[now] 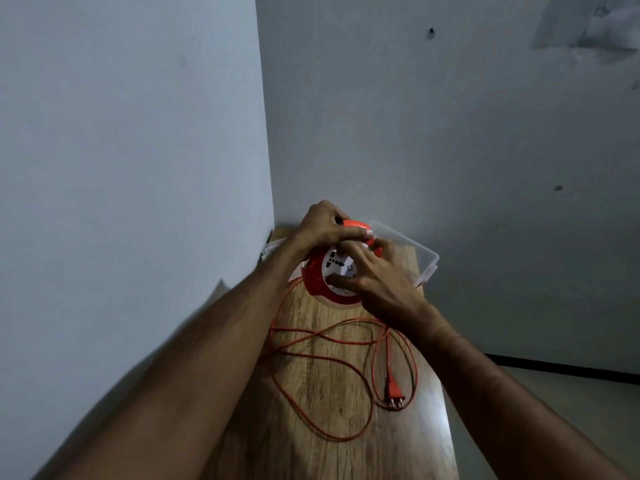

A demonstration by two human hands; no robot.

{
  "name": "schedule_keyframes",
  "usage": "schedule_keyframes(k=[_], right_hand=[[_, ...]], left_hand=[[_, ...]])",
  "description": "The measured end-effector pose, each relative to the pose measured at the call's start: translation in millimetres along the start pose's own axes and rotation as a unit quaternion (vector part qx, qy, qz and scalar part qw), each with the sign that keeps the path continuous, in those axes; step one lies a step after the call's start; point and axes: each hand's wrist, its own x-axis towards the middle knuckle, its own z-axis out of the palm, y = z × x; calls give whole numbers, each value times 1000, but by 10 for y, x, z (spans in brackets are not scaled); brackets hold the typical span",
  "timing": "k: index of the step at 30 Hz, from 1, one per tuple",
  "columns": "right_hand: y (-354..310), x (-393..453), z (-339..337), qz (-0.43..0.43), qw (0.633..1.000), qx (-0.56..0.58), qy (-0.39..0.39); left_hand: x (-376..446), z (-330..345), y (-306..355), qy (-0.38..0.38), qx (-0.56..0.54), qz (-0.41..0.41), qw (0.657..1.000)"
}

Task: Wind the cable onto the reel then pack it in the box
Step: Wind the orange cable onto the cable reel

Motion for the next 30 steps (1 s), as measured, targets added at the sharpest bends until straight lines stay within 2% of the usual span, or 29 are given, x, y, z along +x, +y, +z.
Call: schedule_keyframes(k=[7,10,16,18,20,24,26,28,29,30], right_hand=[[-116,177,137,-13,999,33,2],[-193,287,220,27,996,85,6],[-445,412,339,176,960,196,97],[-545,468,337,230,937,243,104],[-643,520,313,295,894,318,114],[-814,613,358,479,742,454,120],[-871,636,419,513,690,496,123],[-896,616,425,504,687,509,121],[-901,580,385,482,706,502,127],[-888,526,342,444,745,479,137]], left_hand=[[-61,-145,-143,5,29,-14,999],[-88,-188,-261,27,26,-22,999],[-183,-262,-515,83,-41,-39,995],[-217,-282,-560,95,-44,-46,993],[-262,-293,-600,108,-50,-47,992],[-318,-275,-654,144,-49,-55,987],[-344,-268,-662,146,-50,-71,986],[-379,-268,-664,141,-58,-81,985],[-400,-269,-661,141,-64,-87,984],[-420,-270,-649,142,-73,-91,983]])
